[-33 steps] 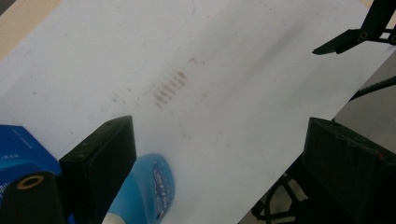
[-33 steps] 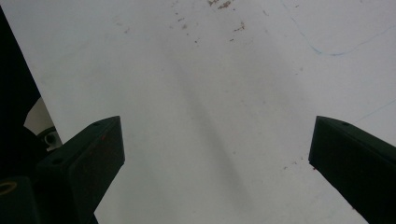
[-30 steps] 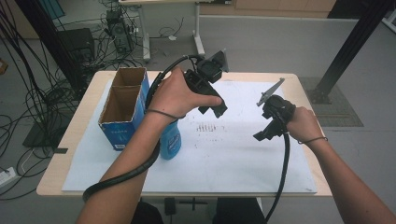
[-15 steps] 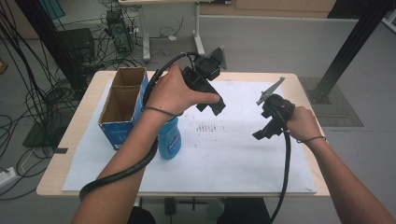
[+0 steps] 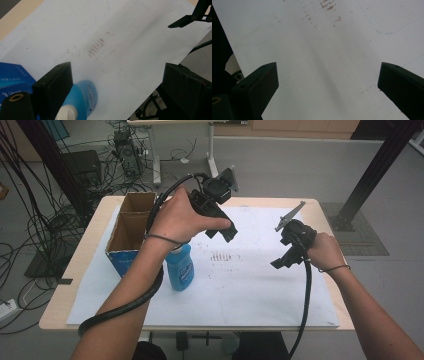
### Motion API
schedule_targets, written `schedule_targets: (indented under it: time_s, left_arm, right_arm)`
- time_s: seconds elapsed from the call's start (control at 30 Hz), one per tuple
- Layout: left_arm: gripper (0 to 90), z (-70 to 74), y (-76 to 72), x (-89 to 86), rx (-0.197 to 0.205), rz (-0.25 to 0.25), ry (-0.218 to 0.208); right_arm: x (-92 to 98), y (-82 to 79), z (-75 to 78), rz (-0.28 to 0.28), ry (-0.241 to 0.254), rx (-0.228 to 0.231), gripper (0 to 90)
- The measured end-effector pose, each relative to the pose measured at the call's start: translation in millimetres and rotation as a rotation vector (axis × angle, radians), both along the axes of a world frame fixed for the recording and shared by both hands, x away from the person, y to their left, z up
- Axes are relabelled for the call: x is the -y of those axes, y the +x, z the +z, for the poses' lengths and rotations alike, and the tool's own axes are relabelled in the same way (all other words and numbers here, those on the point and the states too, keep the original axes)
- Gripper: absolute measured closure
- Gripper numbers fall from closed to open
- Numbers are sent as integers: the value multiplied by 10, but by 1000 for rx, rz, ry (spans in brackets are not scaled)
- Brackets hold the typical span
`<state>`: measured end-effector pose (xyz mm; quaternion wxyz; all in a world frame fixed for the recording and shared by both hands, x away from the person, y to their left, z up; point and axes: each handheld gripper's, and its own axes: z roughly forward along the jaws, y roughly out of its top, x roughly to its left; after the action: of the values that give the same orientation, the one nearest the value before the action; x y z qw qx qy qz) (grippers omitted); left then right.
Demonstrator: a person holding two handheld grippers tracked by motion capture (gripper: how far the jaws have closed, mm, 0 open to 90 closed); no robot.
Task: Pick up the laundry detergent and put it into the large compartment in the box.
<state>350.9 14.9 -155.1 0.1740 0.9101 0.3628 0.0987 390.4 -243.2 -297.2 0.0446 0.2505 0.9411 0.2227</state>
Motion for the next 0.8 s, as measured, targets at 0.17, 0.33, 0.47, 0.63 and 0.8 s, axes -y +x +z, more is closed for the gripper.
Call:
schedule_targets:
  time_s: [0.17, 0.33, 0.47, 0.63, 0.8]
  left_arm:
    - [102, 10, -7, -104, 3, 12, 2]
    - [105, -3, 4, -241, 5, 36, -3]
    - [105, -11, 14, -310, 2, 48, -5]
    - [105, -28, 32, -423, -2, 71, -8]
    - [106, -38, 41, -511, -1, 90, -7]
  right_arm:
    - [-1, 6, -11, 4, -3, 2, 32]
    - [3, 19, -27, 3, -8, -1, 32]
    - [-6, 25, -16, 5, -15, 5, 33]
    - [-7, 38, -14, 2, -8, 4, 32]
    - [-14, 51, -13, 12, -15, 17, 32]
